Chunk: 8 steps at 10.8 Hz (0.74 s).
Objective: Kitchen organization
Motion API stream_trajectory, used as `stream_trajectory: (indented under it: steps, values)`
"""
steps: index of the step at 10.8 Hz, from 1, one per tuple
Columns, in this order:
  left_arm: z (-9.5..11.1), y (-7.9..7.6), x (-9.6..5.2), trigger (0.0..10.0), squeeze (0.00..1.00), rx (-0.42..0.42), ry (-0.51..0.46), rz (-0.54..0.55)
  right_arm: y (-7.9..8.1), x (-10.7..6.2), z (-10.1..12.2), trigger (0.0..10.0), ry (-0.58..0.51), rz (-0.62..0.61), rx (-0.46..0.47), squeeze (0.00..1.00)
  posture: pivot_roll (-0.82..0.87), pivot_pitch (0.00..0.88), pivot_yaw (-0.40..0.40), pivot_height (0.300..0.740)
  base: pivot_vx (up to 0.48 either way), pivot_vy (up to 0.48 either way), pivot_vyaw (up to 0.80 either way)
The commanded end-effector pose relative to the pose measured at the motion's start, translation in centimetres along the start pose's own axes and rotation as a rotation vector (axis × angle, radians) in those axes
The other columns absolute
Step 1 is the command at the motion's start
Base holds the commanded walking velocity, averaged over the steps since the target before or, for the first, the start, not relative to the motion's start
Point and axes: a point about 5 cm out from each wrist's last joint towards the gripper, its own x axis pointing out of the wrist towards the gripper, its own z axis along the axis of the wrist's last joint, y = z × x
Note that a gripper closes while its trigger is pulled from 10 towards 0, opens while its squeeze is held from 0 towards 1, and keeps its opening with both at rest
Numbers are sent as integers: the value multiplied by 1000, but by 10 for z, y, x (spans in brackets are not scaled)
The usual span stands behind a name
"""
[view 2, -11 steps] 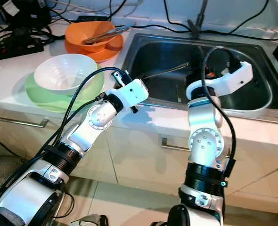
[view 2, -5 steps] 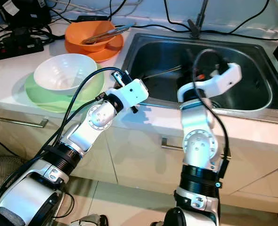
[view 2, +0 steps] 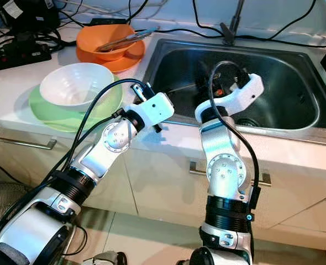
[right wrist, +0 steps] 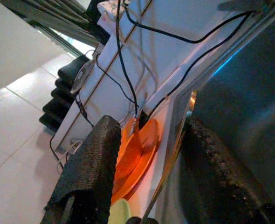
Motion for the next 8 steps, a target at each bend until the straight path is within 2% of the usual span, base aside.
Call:
stream_trajectory:
  steps: [1,2,3,8]
  values:
    - [1,0,0,10000,0,12,-2,4,6,-1,-1,10000,8,30,5,0,52,66,19,740,0,0,0]
    - [2,0,1,10000,0,13,-1,7,5,-1,0,1686,0,22,9,0,54,67,18,740,0,0,0]
    - [2,1,1,10000,0,13,-1,7,4,-1,0,0,-2,19,10,0,55,69,18,740,0,0,0]
    - [3,0,0,10000,0,26,-11,4,0,-1,-3,0,5,-2,18,0,61,69,17,740,0,0,0]
